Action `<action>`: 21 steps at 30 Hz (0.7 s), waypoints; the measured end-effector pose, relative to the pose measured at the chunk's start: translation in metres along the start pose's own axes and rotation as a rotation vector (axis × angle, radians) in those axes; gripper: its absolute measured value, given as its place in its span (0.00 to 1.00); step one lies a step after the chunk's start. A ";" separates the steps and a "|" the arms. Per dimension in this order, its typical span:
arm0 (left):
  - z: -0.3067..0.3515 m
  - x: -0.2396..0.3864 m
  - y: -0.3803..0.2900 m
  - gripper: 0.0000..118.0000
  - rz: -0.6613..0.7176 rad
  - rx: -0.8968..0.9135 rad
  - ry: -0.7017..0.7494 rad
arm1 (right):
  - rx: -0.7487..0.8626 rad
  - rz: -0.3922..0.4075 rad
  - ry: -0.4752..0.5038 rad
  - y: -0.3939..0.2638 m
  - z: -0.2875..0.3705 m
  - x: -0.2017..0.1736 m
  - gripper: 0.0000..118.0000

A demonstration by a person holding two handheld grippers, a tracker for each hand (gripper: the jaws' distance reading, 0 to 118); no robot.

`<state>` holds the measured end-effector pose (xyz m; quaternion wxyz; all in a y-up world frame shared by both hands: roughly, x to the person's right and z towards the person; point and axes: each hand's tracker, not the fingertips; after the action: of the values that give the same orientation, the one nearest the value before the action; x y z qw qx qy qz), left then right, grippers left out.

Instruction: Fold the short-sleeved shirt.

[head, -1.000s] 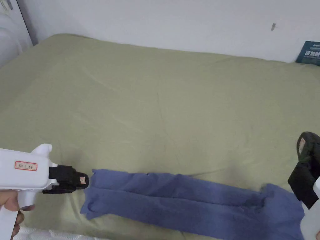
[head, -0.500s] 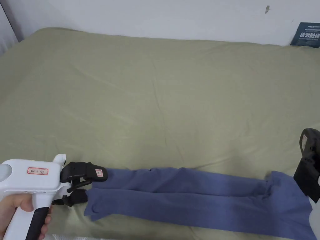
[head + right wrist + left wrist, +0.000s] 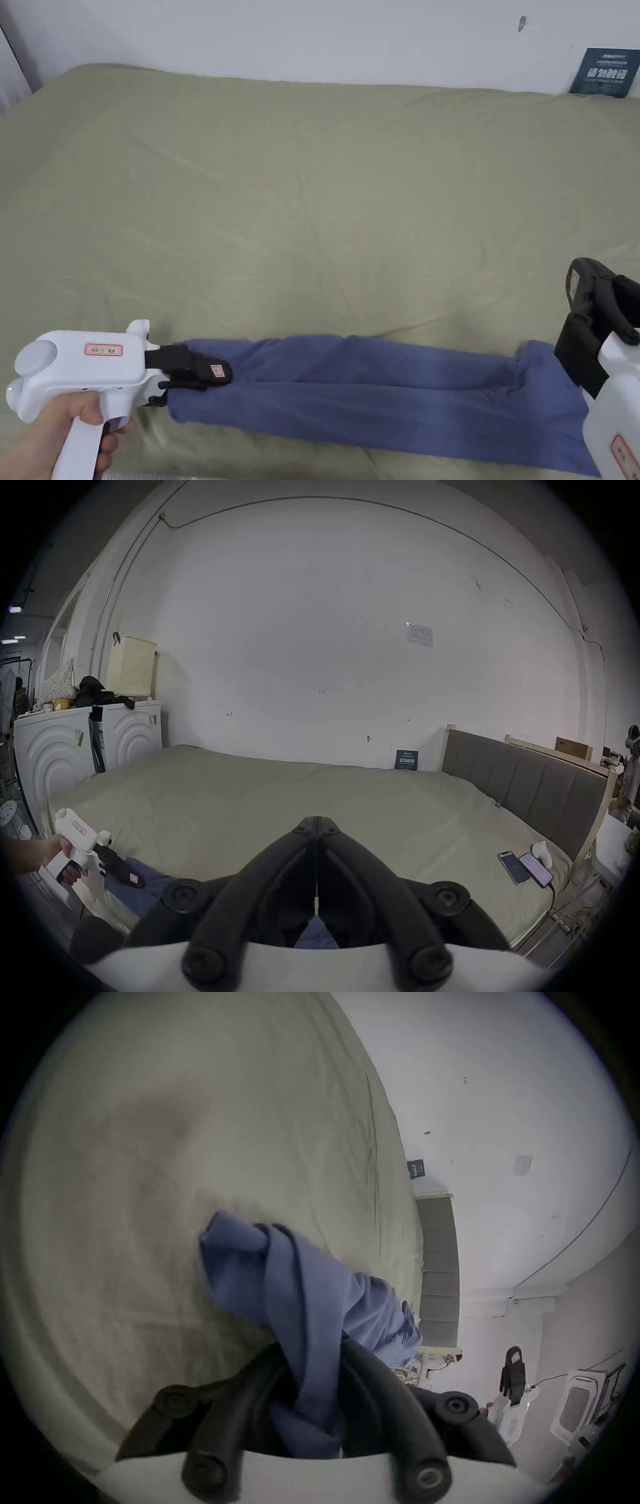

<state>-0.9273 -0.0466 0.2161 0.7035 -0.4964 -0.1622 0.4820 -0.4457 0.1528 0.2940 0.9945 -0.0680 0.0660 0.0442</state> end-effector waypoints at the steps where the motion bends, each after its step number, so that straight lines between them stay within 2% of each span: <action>1: 0.006 0.002 0.001 0.07 0.000 0.024 0.015 | 0.000 -0.001 0.000 0.000 0.001 0.001 0.02; 5: 0.033 -0.017 0.019 0.06 0.025 0.091 -0.023 | 0.010 -0.013 -0.001 0.003 0.004 0.010 0.02; 9: 0.078 -0.019 0.027 0.06 0.015 0.169 0.028 | 0.023 -0.012 -0.010 0.006 0.006 0.020 0.02; 13: 0.116 0.013 -0.002 0.06 -0.032 0.255 0.129 | 0.042 -0.016 -0.029 0.008 0.006 0.029 0.02; 16: 0.111 0.057 -0.026 0.06 -0.087 0.267 0.254 | 0.057 -0.018 -0.041 0.010 0.004 0.034 0.02; 21: 0.083 0.110 -0.041 0.06 -0.249 0.192 0.327 | 0.063 -0.033 -0.053 0.010 0.005 0.041 0.02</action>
<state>-0.9115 0.0896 0.2618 0.8185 -0.4749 -0.0593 0.3178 -0.4053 0.1667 0.2916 0.9982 -0.0364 0.0396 0.0274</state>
